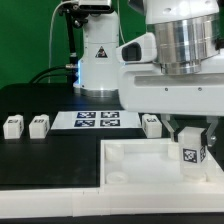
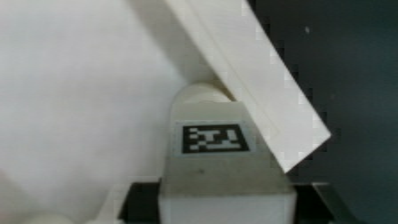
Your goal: Assemble one leg
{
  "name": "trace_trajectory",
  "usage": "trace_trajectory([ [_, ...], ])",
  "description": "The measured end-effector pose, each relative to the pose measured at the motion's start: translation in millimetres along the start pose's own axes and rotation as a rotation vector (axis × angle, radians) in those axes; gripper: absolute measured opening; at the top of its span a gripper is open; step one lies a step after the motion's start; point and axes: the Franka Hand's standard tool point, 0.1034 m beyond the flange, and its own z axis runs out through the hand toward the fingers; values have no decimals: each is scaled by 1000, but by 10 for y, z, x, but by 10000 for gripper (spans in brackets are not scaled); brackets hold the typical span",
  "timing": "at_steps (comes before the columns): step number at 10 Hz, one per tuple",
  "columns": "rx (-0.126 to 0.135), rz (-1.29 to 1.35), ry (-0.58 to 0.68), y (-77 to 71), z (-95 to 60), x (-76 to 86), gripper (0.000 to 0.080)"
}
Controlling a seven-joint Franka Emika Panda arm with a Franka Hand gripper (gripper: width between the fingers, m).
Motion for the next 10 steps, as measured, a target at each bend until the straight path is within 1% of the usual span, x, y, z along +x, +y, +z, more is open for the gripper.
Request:
trace_trajectory([
  [1, 23, 192, -28, 14, 2, -19, 292],
  [3, 28, 419, -51, 1, 12, -52, 294],
  [5, 28, 429, -52, 1, 18, -59, 294],
  [6, 28, 393, -51, 1, 20, -59, 403],
  [7, 29, 363, -51, 1, 21, -61, 537],
  [8, 29, 289, -49, 5, 29, -59, 537],
  [9, 25, 122, -51, 18, 51, -52, 626],
  [10, 9, -57, -64, 26, 80, -59, 643],
])
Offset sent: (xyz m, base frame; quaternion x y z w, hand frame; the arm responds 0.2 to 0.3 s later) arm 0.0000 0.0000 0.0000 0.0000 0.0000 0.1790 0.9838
